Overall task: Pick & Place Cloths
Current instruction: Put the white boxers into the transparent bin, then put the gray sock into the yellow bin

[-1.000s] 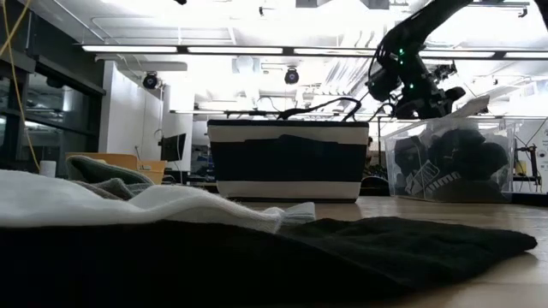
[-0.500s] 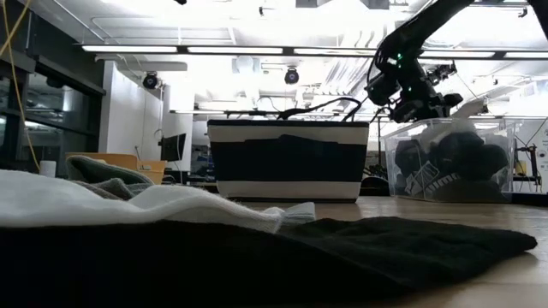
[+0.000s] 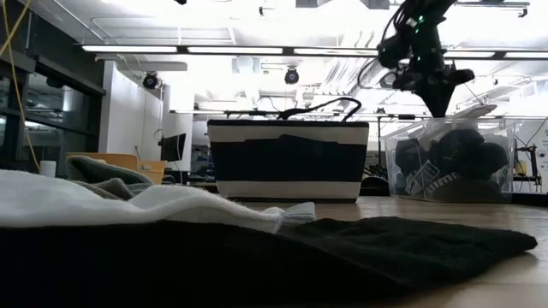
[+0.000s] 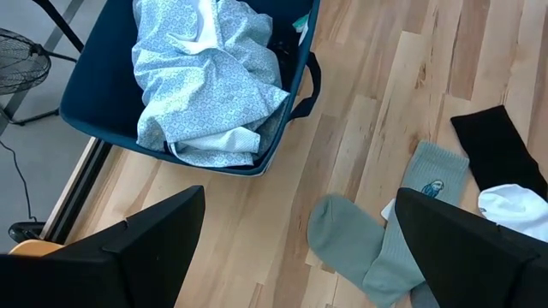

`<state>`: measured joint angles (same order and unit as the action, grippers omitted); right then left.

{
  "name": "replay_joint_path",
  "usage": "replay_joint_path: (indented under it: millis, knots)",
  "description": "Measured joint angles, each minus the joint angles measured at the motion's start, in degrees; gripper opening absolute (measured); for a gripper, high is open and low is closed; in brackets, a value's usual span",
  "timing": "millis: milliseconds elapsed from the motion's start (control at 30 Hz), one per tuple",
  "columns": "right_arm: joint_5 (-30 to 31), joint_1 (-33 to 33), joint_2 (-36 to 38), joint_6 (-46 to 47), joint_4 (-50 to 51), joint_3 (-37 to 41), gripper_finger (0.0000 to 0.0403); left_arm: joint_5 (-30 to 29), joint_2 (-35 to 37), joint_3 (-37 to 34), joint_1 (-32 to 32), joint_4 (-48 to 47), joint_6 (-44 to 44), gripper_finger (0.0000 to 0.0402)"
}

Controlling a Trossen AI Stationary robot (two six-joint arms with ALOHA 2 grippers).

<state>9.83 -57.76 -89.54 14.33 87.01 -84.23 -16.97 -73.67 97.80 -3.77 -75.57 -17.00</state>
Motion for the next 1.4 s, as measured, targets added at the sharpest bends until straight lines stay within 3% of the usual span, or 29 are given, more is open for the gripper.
replay_joint_path:
  millis: [300,433,800,1200,1400]
  knots:
    - [-4.5,1.6,8.5,8.4,-3.1,0.0,0.0180,1.3,0.0,0.0,0.0,-0.3,0.0,0.0376]
    - [-4.7,5.0,12.7,12.4,-4.0,0.0,0.0208,1.8,0.0,0.0,0.0,-2.1,0.2,0.0376]
    - [3.7,26.6,20.5,26.3,-6.5,0.0,0.0213,1.7,0.0,0.0,0.0,-6.5,0.4,0.0376]
    - [16.7,54.9,19.1,43.9,-9.5,0.0,0.0213,2.7,0.0,-0.1,0.0,-11.0,-1.5,0.0376]
    - [21.5,64.0,18.3,46.9,-11.6,0.0,0.0213,3.7,0.6,-7.5,0.0,-9.4,-8.7,0.0376]
